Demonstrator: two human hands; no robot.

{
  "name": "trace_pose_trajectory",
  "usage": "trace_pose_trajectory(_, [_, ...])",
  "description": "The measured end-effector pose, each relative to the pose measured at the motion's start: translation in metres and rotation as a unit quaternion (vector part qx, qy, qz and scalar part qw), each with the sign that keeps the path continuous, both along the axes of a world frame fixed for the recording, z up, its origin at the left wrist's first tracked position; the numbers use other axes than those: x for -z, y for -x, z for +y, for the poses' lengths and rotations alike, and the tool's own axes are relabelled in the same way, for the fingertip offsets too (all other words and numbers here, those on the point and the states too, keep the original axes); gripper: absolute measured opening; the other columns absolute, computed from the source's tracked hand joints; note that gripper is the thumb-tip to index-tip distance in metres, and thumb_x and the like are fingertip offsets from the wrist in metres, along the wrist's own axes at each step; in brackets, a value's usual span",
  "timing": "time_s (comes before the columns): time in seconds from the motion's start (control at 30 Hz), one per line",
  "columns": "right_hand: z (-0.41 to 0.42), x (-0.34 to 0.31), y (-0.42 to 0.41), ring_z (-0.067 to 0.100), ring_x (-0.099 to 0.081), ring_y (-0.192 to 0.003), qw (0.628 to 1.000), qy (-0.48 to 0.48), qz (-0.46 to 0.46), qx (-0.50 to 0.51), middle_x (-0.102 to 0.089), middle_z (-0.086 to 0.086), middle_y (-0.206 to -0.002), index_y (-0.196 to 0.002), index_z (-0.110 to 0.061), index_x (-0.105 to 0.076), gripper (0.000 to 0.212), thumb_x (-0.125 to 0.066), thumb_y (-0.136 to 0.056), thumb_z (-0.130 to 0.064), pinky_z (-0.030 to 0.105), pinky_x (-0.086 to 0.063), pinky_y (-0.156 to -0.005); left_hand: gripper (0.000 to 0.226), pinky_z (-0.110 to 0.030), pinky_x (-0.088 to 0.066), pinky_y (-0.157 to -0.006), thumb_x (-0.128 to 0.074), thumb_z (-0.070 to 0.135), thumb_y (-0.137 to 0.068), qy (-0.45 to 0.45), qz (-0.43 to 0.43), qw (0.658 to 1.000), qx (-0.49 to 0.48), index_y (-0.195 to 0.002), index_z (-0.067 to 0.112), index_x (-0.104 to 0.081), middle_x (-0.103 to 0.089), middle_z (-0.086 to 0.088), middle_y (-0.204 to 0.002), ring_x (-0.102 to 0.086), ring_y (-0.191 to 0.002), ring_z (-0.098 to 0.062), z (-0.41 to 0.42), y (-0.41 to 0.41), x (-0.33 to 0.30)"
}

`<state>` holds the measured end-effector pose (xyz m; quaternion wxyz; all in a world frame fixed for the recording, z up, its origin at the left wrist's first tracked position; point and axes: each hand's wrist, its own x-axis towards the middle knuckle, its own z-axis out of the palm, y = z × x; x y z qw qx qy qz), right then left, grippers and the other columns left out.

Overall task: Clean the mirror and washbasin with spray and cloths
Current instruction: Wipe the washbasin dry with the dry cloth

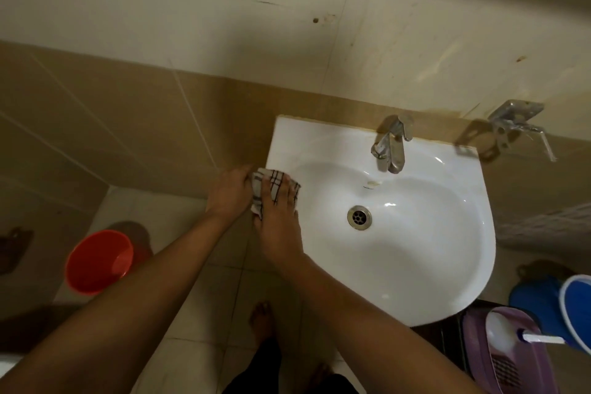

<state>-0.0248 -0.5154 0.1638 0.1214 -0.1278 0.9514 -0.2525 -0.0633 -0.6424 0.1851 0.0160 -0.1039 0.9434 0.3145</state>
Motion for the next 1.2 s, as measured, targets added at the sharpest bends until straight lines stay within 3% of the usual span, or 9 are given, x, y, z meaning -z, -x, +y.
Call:
trace_pose_trajectory(0.1, [0.021, -0.003, -0.030, 0.036, -0.001, -0.151, 0.999, -0.019, -0.008, -0.027, 0.001, 0.017, -0.164, -0.157, -0.021, 0.003, 0.079, -0.050, -0.099, -0.030, 0.053, -0.025, -0.118, 0.035, -0.040, -0.052, -0.080, -0.040, 0.007, -0.091, -0.013, 0.015, 1.000, -0.014, -0.118, 0.006, -0.061, -0.069, -0.017, -0.105, -0.064, -0.092, -0.034, 0.015, -0.017, 0.002])
trace_pose_trajectory(0.2, [0.043, -0.007, -0.053, 0.039, -0.019, -0.148, 0.996, -0.060, -0.005, -0.061, -0.016, 0.022, -0.161, -0.158, -0.017, -0.007, 0.078, -0.054, -0.097, -0.033, 0.054, -0.028, -0.115, 0.036, -0.034, -0.046, -0.066, -0.041, -0.002, -0.090, -0.003, 0.029, 0.999, -0.027, -0.119, 0.005, -0.061, -0.070, -0.019, -0.098, -0.064, -0.082, -0.036, 0.039, -0.042, -0.003])
trace_pose_trajectory(0.33, [0.080, -0.005, -0.087, 0.040, -0.049, -0.131, 0.986, -0.112, 0.079, -0.094, -0.048, 0.024, -0.144, -0.153, -0.011, -0.029, 0.073, -0.060, -0.091, -0.033, 0.059, -0.042, -0.104, 0.032, -0.033, -0.041, -0.064, -0.041, -0.002, -0.088, 0.039, 0.047, 0.998, -0.026, -0.116, 0.006, -0.054, -0.064, -0.020, -0.102, -0.062, -0.084, -0.038, 0.067, -0.077, -0.001])
trace_pose_trajectory(0.4, [0.102, -0.002, -0.100, 0.038, -0.055, -0.122, 0.981, -0.119, 0.104, -0.116, -0.055, 0.022, -0.136, -0.150, -0.009, -0.034, 0.065, -0.058, -0.093, -0.031, 0.055, -0.047, -0.098, 0.034, -0.040, -0.049, -0.079, -0.044, 0.003, -0.091, 0.052, 0.042, 0.998, -0.016, -0.125, 0.006, -0.050, -0.057, -0.019, -0.125, -0.058, -0.107, -0.038, 0.078, -0.092, 0.002])
trace_pose_trajectory(0.5, [0.141, -0.001, -0.115, 0.033, -0.064, -0.105, 0.969, -0.146, 0.143, -0.136, -0.064, 0.017, -0.121, -0.143, -0.008, -0.044, 0.060, -0.062, -0.090, -0.029, 0.046, -0.054, -0.083, 0.050, -0.044, -0.029, -0.115, -0.049, 0.006, -0.093, 0.061, 0.034, 0.998, -0.006, -0.142, 0.002, -0.040, -0.036, -0.019, -0.152, -0.032, -0.141, -0.034, 0.104, -0.112, 0.002])
trace_pose_trajectory(0.7, [0.225, -0.008, -0.129, 0.032, -0.062, -0.103, 0.963, -0.157, 0.166, -0.144, -0.065, 0.011, -0.115, -0.135, -0.012, -0.051, 0.062, -0.069, -0.081, -0.036, 0.045, -0.046, -0.082, 0.041, -0.053, -0.030, -0.112, -0.050, 0.006, -0.091, 0.117, 0.027, 0.991, 0.054, -0.131, -0.003, -0.053, -0.053, -0.022, -0.137, -0.042, -0.132, -0.038, 0.142, -0.142, 0.002])
trace_pose_trajectory(0.93, [0.306, -0.019, -0.126, 0.024, -0.040, -0.134, 0.973, -0.179, 0.124, -0.079, -0.052, 0.001, -0.139, -0.143, -0.025, -0.043, 0.053, -0.041, -0.098, -0.052, 0.055, -0.022, -0.111, 0.032, -0.049, -0.030, -0.110, -0.042, 0.012, -0.096, 0.158, -0.004, 0.982, 0.100, -0.112, -0.004, -0.065, -0.064, -0.019, -0.121, -0.043, -0.130, -0.038, 0.154, -0.165, -0.006])
trace_pose_trajectory(1.03, [0.303, -0.026, -0.129, 0.023, -0.034, -0.138, 0.983, -0.160, 0.082, -0.035, -0.048, 0.000, -0.142, -0.141, -0.028, -0.044, 0.052, -0.032, -0.099, -0.058, 0.063, -0.007, -0.115, 0.034, -0.048, -0.028, -0.112, -0.039, 0.015, -0.098, 0.160, -0.015, 0.980, 0.114, -0.117, -0.003, -0.062, -0.060, -0.018, -0.126, -0.039, -0.134, -0.036, 0.155, -0.167, -0.009])
trace_pose_trajectory(1.2, [0.249, -0.040, -0.139, 0.029, -0.036, -0.136, 0.990, -0.139, 0.026, 0.005, -0.053, 0.006, -0.138, -0.136, -0.033, -0.048, 0.060, -0.015, -0.096, -0.064, 0.065, -0.008, -0.112, 0.034, -0.049, -0.032, -0.110, -0.040, 0.016, -0.099, 0.167, -0.015, 0.977, 0.130, -0.115, -0.004, -0.062, -0.062, -0.019, -0.122, -0.043, -0.131, -0.037, 0.158, -0.167, -0.012])
